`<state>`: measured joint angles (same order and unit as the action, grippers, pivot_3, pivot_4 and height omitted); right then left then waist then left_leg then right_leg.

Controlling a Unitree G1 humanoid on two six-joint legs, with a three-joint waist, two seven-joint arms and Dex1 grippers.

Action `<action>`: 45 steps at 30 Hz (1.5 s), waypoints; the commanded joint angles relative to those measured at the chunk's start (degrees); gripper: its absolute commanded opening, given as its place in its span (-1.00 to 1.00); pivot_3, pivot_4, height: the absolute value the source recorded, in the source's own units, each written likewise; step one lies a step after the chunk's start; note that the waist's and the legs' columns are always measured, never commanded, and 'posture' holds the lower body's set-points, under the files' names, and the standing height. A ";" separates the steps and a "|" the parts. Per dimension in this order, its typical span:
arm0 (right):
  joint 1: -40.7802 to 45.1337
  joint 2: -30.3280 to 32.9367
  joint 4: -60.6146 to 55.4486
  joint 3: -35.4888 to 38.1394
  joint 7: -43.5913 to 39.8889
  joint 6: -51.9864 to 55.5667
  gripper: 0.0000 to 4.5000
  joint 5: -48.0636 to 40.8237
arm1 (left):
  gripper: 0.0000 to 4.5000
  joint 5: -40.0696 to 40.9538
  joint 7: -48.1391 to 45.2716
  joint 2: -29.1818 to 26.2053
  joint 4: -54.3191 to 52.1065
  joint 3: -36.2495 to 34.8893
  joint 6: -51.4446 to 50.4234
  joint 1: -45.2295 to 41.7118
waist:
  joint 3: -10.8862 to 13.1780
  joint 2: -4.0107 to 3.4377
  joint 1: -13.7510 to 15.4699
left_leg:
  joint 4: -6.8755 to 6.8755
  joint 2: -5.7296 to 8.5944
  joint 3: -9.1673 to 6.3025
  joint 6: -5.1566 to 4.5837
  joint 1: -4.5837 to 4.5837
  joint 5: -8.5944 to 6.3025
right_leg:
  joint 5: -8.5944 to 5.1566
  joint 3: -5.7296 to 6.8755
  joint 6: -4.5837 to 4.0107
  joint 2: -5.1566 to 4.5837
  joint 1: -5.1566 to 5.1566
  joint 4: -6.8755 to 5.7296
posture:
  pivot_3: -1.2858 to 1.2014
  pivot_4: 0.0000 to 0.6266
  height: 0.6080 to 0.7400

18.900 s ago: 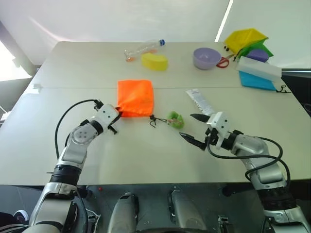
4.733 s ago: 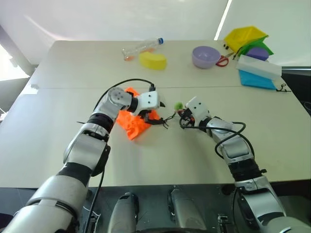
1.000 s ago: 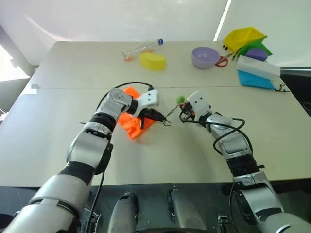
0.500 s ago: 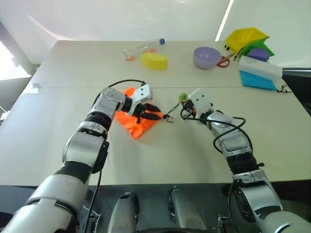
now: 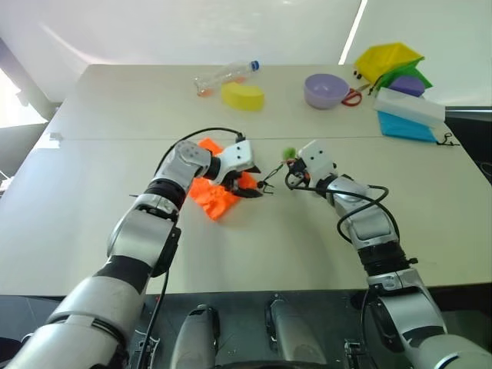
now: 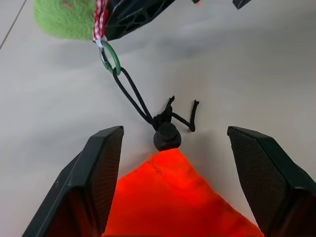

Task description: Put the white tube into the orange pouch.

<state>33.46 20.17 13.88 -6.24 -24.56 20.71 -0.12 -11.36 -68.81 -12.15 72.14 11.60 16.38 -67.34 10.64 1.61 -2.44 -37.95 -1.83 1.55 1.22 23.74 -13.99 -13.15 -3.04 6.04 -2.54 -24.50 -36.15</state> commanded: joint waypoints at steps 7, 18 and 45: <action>1.05 -0.36 -1.32 0.62 0.17 -0.52 -1.00 0.25 | 0.59 -2.20 4.52 2.22 0.75 1.51 -4.67 -2.14 | 0.00 0.00 0.04 | 0.00 0.00 -0.01 0.00 0.00 0.00 | 0.00 0.01 0.00 0.00 0.00 0.00 | 0.03 -0.52 1.00; 0.86 0.03 -1.98 1.03 0.26 -0.36 -1.00 0.52 | -0.67 -4.43 3.48 2.04 0.44 3.59 -4.47 -2.52 | 0.00 0.00 -0.06 | 0.00 0.00 -0.01 0.00 -0.03 0.00 | 0.00 0.00 0.00 0.02 0.00 -0.03 | 0.03 -0.52 1.00; 4.86 1.66 4.74 5.82 8.47 -3.15 -1.00 1.98 | -0.67 -3.04 -9.82 -5.14 -3.97 4.00 -3.32 -1.09 | 0.01 -0.01 -0.08 | 0.01 0.00 0.00 0.00 -0.02 0.00 | 0.00 0.00 -0.01 0.02 -0.01 -0.02 | 0.03 -0.52 1.00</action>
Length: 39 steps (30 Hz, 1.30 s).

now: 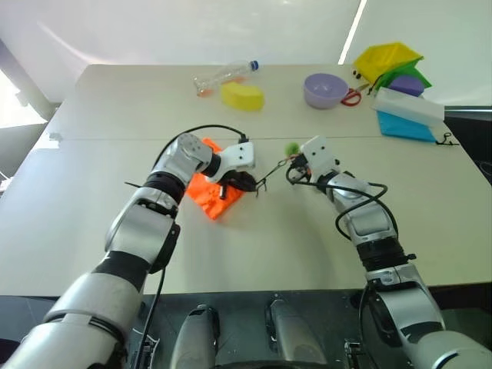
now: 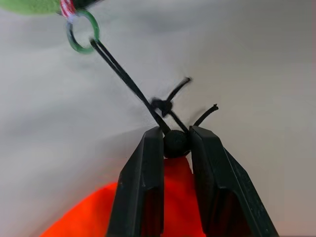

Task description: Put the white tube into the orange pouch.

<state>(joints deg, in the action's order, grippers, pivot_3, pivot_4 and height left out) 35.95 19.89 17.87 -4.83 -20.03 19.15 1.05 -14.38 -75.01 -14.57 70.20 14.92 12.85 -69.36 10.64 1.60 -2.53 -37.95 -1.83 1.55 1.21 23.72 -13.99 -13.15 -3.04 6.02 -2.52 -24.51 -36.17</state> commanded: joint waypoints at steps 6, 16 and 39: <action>3.43 2.23 3.13 4.77 5.40 -2.60 -1.00 0.95 | -0.67 1.61 -10.12 -7.33 -7.56 0.49 -0.34 3.67 | 0.01 -0.01 -0.04 | 0.03 -0.01 0.00 0.00 0.02 0.00 | 0.00 0.00 0.00 -0.01 -0.02 0.00 | 0.03 -0.52 1.00; 4.03 2.73 4.74 4.82 5.56 -3.26 -1.00 0.87 | -0.67 10.83 -17.49 -19.32 -26.50 6.27 -8.02 14.54 | 0.02 -0.04 -0.20 | 0.03 -0.05 0.00 0.00 0.02 0.00 | 0.00 -0.01 0.00 -0.01 -0.05 -0.03 | 0.03 -0.52 1.00; -8.58 8.52 -12.43 2.38 -12.78 2.15 0.97 -5.91 | 0.63 31.52 -13.33 -17.59 -36.81 -8.50 -27.06 17.17 | 0.03 -0.05 -0.06 | -0.01 -0.04 -0.07 -0.01 0.21 0.00 | -0.01 0.06 0.01 -0.01 -0.15 -0.05 | 0.03 -0.52 1.00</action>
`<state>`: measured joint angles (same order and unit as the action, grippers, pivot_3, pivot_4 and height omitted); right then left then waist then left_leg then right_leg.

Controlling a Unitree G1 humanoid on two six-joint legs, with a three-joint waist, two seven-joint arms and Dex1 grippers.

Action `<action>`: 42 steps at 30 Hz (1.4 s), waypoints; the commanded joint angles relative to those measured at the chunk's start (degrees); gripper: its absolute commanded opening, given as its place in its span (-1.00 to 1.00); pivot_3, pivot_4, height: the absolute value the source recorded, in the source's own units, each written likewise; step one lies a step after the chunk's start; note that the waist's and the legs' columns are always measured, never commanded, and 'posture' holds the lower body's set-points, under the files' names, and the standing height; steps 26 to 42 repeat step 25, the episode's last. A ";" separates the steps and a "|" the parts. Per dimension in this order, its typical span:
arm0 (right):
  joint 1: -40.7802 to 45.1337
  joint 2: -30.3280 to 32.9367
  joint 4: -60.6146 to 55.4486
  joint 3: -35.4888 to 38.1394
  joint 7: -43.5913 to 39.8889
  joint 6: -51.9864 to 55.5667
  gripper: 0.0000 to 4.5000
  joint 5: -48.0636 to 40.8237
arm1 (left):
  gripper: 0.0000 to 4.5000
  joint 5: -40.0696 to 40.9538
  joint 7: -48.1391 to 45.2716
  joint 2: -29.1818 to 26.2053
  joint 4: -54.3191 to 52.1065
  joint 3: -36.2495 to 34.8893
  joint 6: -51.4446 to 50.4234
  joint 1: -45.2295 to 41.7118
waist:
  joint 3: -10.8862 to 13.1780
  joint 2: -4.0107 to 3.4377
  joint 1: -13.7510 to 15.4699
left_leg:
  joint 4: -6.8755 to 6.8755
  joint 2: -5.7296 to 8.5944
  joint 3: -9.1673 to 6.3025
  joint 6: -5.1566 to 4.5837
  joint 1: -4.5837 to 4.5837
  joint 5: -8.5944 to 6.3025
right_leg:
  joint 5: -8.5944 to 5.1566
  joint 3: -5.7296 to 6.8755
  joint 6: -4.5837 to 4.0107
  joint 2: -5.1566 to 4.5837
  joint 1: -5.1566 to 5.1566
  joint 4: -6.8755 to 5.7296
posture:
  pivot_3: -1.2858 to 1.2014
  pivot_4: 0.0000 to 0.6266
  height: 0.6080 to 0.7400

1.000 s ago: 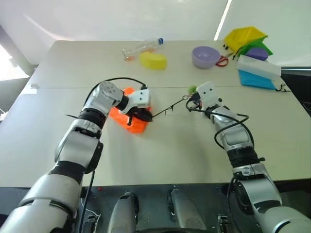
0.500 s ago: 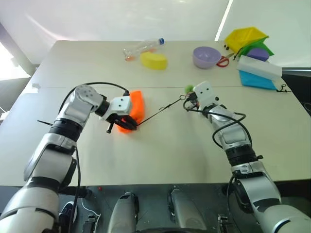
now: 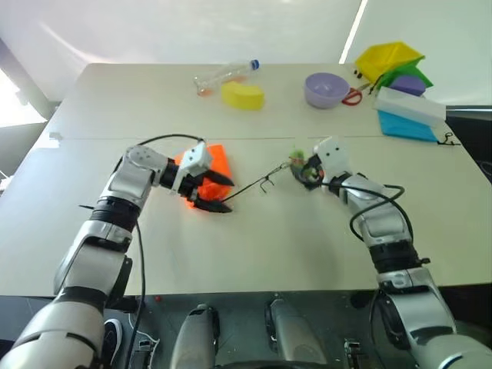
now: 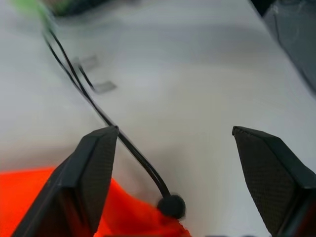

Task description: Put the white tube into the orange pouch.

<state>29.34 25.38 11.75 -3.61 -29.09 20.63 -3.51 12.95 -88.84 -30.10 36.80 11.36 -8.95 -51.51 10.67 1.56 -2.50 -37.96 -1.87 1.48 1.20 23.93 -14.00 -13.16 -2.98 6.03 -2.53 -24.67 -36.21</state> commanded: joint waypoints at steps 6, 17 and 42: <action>-9.23 8.67 -18.46 6.18 -11.26 0.65 0.97 -8.28 | 0.63 7.88 8.07 -3.99 -7.84 -12.80 -9.52 2.07 | 0.03 -0.04 -0.06 | -0.03 0.00 0.03 0.00 -0.10 0.00 | 0.00 -0.03 -0.01 0.00 0.04 0.00 | 0.03 -0.52 1.00; -23.95 11.13 -33.39 8.81 -21.25 -1.30 0.97 -18.56 | 0.63 7.68 30.96 -7.18 -20.52 -27.68 -5.48 26.53 | 0.01 0.00 0.13 | 0.01 -0.08 0.08 0.01 -0.42 -0.01 | -0.10 -0.03 -0.20 -0.06 0.31 0.00 | 0.03 -0.52 1.00; -26.51 14.07 -29.28 9.50 -24.20 -2.97 0.97 -18.07 | 0.63 9.65 36.58 -7.75 -25.27 -34.55 -4.86 41.06 | -0.03 0.07 0.39 | -0.05 -0.15 0.12 0.03 -0.53 -0.01 | -0.08 -0.06 -0.36 -0.36 0.38 0.08 | 0.03 -0.52 1.00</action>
